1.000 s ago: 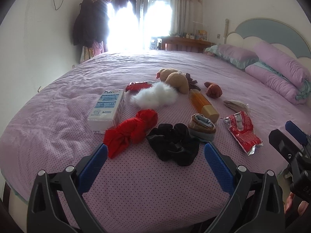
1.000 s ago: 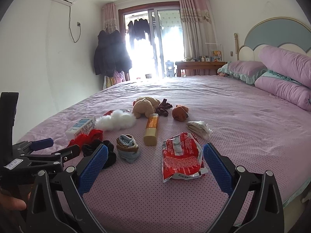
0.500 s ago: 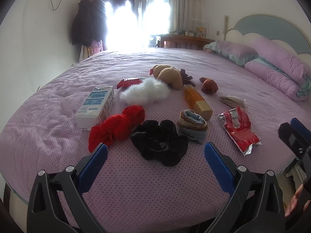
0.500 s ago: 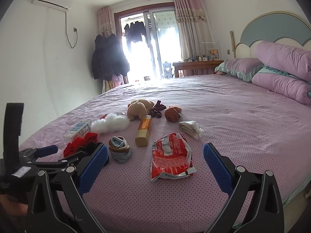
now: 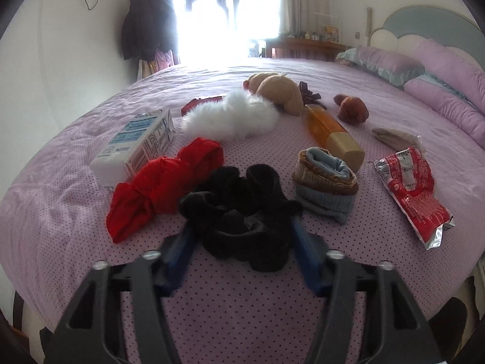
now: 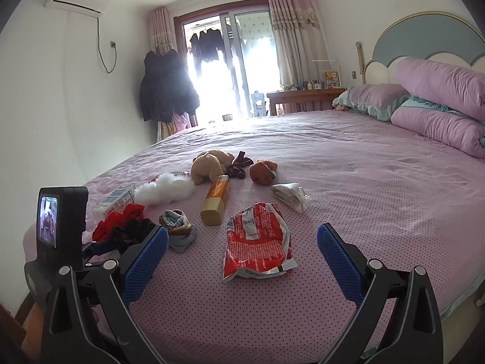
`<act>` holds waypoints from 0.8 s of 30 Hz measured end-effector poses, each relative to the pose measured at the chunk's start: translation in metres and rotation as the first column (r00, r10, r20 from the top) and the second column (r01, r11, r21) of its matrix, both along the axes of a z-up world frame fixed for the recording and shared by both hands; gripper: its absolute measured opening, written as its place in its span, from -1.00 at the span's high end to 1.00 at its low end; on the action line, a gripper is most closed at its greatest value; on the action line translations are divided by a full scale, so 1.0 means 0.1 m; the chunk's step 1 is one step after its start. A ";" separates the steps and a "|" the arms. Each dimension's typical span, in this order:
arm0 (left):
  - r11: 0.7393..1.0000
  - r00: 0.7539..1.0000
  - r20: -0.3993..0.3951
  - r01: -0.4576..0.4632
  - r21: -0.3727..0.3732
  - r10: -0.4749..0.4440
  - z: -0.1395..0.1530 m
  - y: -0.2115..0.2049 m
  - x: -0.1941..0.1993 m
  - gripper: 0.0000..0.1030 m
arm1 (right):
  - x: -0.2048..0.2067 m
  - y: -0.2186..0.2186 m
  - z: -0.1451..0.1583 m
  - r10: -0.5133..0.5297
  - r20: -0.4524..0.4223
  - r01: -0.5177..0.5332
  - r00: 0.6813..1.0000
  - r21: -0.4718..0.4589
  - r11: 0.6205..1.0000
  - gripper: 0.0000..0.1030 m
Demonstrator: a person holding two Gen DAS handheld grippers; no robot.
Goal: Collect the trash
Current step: 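Grasp the black scrunchie with the left gripper while the right gripper grasps the sock roll, then carry both items to the yellow bin and open both grippers to drop them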
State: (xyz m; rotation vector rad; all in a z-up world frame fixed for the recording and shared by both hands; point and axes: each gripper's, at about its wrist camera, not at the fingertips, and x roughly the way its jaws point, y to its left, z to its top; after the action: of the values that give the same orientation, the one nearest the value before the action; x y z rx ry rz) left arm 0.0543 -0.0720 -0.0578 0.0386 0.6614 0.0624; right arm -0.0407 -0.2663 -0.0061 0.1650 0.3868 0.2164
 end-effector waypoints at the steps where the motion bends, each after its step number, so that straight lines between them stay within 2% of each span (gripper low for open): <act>1: 1.000 1.000 0.003 0.008 -0.022 -0.008 0.01 0.04 -0.01 0.31 | 0.01 0.02 0.00 0.007 -0.002 -0.007 1.000 -0.002 1.000 -0.84; 3: 0.996 0.999 0.004 0.037 -0.080 -0.037 0.04 0.13 -0.03 0.64 | 0.03 0.07 -0.02 0.026 0.002 -0.026 1.000 -0.008 1.000 -0.84; 4: 0.994 0.999 0.006 0.046 -0.099 -0.046 0.04 0.17 -0.05 0.70 | 0.04 0.11 -0.03 0.034 -0.009 -0.034 0.999 -0.010 0.999 -0.84; 8: 0.985 0.997 0.017 0.079 -0.156 -0.078 0.09 0.30 -0.14 0.75 | 0.09 0.27 -0.05 0.074 -0.021 -0.074 0.997 -0.023 0.997 -0.84; 15: 0.981 0.989 0.112 0.117 -0.156 -0.100 0.35 0.46 -0.39 0.75 | 0.16 0.58 -0.03 0.142 -0.029 -0.143 0.989 -0.055 0.988 -0.84; 24: 0.971 0.988 0.105 0.133 -0.198 -0.114 0.43 0.71 -0.37 0.74 | 0.44 0.93 -0.06 0.223 -0.074 -0.228 0.972 -0.066 0.971 -0.84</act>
State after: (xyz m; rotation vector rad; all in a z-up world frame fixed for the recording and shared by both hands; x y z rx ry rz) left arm 0.0170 -0.0007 -0.0146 -0.1208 0.5683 -0.1238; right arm 0.0029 -0.1737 -0.0123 0.0545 0.4796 0.4209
